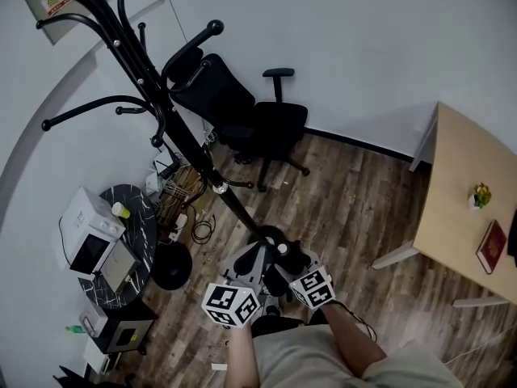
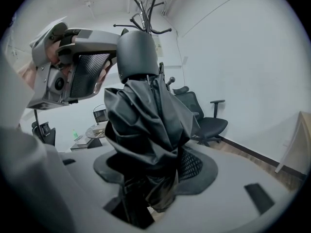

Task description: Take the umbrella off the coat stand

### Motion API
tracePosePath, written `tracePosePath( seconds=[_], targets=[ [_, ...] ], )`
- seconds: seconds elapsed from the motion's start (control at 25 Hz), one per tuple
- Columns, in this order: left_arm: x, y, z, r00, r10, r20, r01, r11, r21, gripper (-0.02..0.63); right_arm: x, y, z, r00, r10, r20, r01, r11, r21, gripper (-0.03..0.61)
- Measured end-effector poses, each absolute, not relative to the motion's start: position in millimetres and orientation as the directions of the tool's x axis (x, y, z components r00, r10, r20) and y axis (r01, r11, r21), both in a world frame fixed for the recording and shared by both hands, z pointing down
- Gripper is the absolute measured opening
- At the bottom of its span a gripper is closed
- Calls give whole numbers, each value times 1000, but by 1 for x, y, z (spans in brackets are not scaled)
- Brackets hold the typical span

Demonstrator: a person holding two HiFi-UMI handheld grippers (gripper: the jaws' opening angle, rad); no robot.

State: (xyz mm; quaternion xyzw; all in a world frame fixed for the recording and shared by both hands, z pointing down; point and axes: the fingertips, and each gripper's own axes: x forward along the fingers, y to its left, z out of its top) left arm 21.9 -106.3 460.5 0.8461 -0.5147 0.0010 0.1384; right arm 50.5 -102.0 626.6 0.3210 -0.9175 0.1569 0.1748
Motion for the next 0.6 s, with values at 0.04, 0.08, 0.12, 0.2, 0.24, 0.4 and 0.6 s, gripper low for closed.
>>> tracePosePath(
  seconds=[0.04, 0.08, 0.12, 0.2, 0.24, 0.4, 0.6],
  targets=[
    [25, -103, 463, 470, -871, 147, -872, -431, 232, 20, 54, -99, 628, -733, -533, 421, -643, 745, -176, 259],
    [26, -100, 465, 468, -871, 150, -873, -430, 231, 20, 56, -96, 629, -734, -533, 421, -643, 746, -176, 259],
    [27, -97, 468, 466, -871, 153, -874, -427, 232, 20, 59, -93, 630, -734, -532, 422, -641, 747, -175, 259],
    [30, -90, 471, 460, -874, 155, -877, -419, 235, 20, 63, -86, 632, -737, -528, 422, -637, 751, -173, 259],
    [32, -86, 472, 457, -876, 155, -878, -416, 235, 20, 65, -83, 632, -739, -526, 421, -635, 753, -173, 259],
    [39, -77, 473, 449, -880, 152, -882, -411, 231, 20, 71, -72, 633, -747, -521, 413, -624, 764, -166, 259],
    [35, -67, 475, 441, -883, 159, -888, -404, 219, 20, 69, -59, 641, -761, -498, 415, -602, 781, -167, 259]
  ],
)
